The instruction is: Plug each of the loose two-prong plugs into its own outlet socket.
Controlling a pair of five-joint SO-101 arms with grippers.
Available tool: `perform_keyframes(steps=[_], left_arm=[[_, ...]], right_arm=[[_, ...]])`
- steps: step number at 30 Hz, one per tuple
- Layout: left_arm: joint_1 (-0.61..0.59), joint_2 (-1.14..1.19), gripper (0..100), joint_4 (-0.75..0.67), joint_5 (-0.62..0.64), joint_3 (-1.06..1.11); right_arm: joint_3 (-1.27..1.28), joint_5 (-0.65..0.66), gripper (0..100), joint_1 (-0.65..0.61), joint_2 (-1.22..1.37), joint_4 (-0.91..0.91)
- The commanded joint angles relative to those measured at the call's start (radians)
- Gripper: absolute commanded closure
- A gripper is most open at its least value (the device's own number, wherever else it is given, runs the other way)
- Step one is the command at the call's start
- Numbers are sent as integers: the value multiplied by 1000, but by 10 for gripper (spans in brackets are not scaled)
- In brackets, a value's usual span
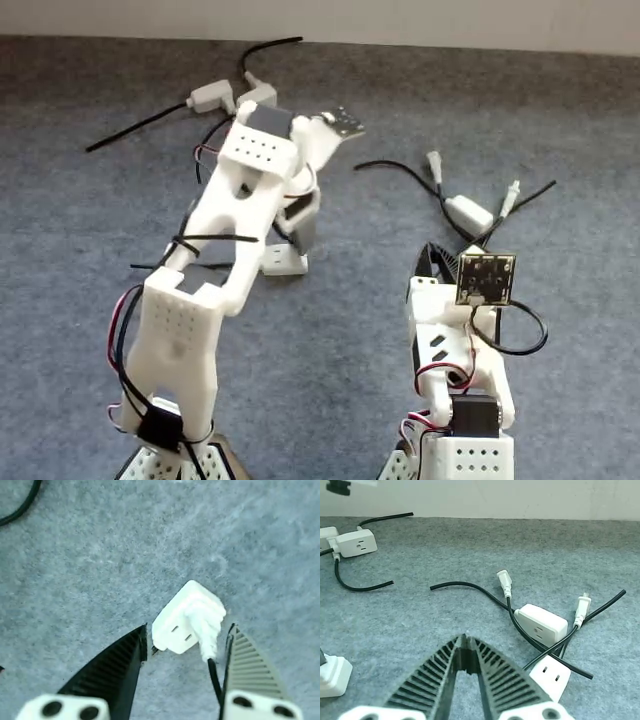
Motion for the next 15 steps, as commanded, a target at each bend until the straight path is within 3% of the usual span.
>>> perform_keyframes(steps=[1,5,15], left_arm=[[-25,-59,741,8,-160,51],[-21,-59,744,3,-239,140],[-22,-59,745,-302,-239,337]], right_arm=[[134,-5,990,12,-5,2],[134,-3,990,12,-5,2],[134,-3,990,12,-5,2]])
